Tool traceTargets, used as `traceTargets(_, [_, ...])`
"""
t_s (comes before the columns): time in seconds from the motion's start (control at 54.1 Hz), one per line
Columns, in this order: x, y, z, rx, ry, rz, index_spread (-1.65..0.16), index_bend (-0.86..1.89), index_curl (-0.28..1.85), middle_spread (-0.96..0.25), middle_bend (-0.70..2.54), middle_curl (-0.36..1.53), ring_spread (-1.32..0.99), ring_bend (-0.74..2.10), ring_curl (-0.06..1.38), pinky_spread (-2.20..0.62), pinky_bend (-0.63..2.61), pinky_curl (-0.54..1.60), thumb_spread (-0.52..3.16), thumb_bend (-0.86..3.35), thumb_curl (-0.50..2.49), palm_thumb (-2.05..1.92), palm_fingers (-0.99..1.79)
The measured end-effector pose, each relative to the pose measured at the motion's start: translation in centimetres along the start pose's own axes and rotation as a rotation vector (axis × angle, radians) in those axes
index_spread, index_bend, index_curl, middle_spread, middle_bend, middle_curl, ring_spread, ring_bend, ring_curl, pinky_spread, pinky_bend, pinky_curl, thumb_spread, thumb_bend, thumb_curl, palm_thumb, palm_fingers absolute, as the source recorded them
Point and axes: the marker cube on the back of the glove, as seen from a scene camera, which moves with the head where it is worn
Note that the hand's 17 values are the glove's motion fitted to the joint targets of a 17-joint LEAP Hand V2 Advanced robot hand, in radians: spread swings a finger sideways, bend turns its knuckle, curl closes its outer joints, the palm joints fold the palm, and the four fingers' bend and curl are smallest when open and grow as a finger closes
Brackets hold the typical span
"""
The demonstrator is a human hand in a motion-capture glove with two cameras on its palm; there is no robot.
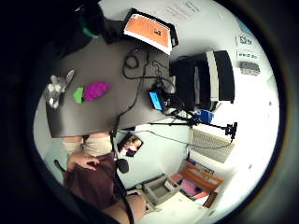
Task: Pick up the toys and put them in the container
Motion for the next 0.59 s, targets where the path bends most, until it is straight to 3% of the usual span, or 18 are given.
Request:
traceTargets(0.111, [0.2,0.0,0.1,0.006,-0.008,-0.024,-0.17,0.12,0.05,-0.12,0.14,0.04,-0.07,0.39,0.1,-0.06,0.7,0.21,0.87,0.06,0.02,0.03,0.15])
traceTargets(0.259, [-0.1,-0.4,0.2,0.004,0.003,0.006,-0.22,0.14,0.1,-0.11,0.18,0.1,-0.1,0.46,0.15,-0.08,0.78,0.27,1.24,0.06,0.06,0.01,0.08])
traceTargets(0.499, [0.9,-1.9,2.0,0.041,0.064,-0.071,-0.25,0.14,0.15,-0.1,0.18,0.18,-0.11,0.53,0.19,-0.05,0.85,0.31,1.38,0.0,0.13,-0.03,-0.04])
traceTargets(0.592, [1.1,-3.5,5.5,0.034,0.001,-0.127,-0.26,0.14,0.17,-0.1,0.18,0.21,-0.11,0.52,0.2,-0.03,0.86,0.32,1.36,-0.02,0.15,-0.03,-0.07])
